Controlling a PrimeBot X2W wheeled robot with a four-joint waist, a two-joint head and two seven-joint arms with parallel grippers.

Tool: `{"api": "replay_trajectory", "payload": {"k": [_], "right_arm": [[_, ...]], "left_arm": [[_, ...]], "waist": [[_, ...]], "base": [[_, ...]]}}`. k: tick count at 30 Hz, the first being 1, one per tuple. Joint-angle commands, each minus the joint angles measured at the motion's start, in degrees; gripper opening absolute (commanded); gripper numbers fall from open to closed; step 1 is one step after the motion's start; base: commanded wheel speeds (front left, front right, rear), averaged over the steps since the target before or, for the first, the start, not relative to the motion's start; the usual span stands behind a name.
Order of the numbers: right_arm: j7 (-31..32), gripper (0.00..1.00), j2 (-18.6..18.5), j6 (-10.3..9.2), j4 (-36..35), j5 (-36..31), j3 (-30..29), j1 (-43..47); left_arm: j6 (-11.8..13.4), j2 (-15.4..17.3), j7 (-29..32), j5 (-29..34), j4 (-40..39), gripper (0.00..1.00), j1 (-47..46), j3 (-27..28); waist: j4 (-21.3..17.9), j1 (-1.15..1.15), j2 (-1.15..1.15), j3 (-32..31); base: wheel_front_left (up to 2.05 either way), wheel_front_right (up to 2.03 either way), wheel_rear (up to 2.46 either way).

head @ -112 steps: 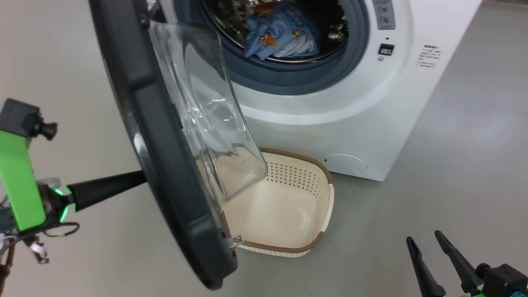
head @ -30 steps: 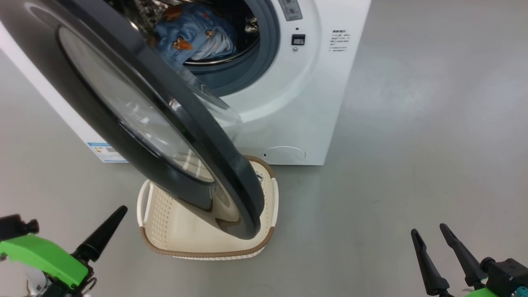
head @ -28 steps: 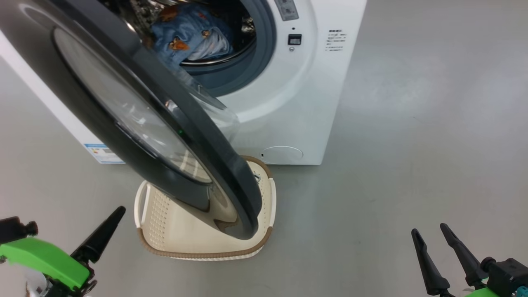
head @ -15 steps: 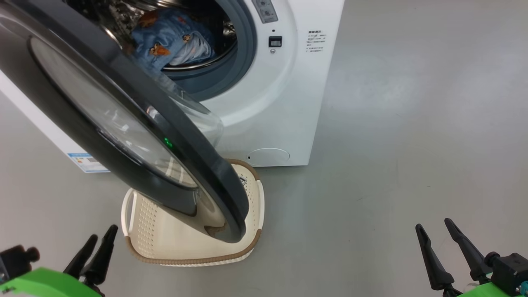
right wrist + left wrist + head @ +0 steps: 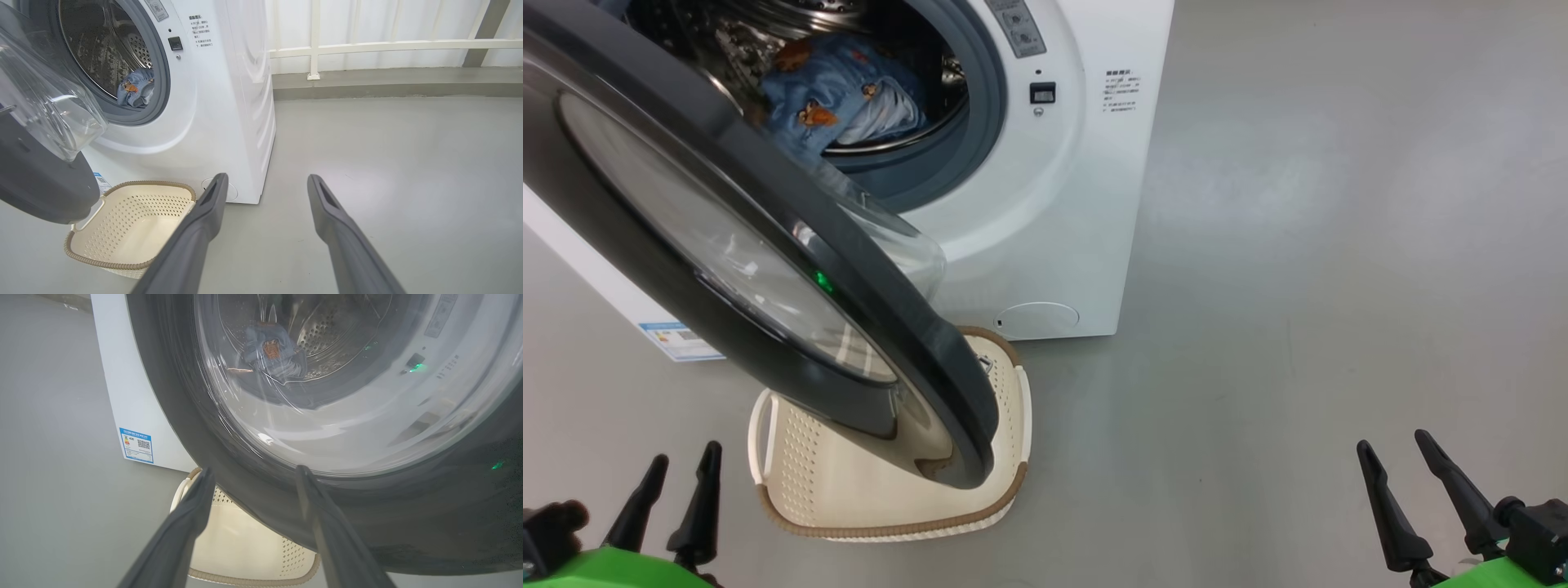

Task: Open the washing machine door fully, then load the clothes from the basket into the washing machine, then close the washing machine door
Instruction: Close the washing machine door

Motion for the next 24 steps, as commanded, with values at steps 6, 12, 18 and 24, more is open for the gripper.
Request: {"api": "replay_trajectory", "payload": {"k": [6,12,18,24], "right_arm": [[-0.69,1.00,-1.53,0.09,-1.19,0.32,0.62,-1.43],[-0.69,1.00,-1.61,0.09,-1.25,0.38,0.35,-1.41],[-0.69,1.00,-1.37,0.09,-1.17,0.32,0.27,-1.41],[-0.69,1.00,-1.15,0.09,-0.92,0.39,0.39,-1.35]], "left_arm": [[-0.15,-3.52,-0.76,13.03,-3.01,1.00,1.56,9.53],[-0.15,-7.57,-0.77,22.30,-5.88,1.00,3.97,14.82],[-0.15,-10.20,-0.77,29.03,-7.26,1.00,5.74,17.37],[-0.15,-12.43,-0.77,32.28,-6.24,1.00,6.66,17.75]], "waist": [[-0.61,0.00,0.00,-0.66],[-1.04,0.00,0.00,-0.76],[-1.28,0.00,0.00,-0.92],[-1.29,0.00,0.00,-0.98]], "base": [[0.00,0.00,0.00],[0.00,0.00,0.00],[0.00,0.00,0.00],[0.00,0.00,0.00]]}}
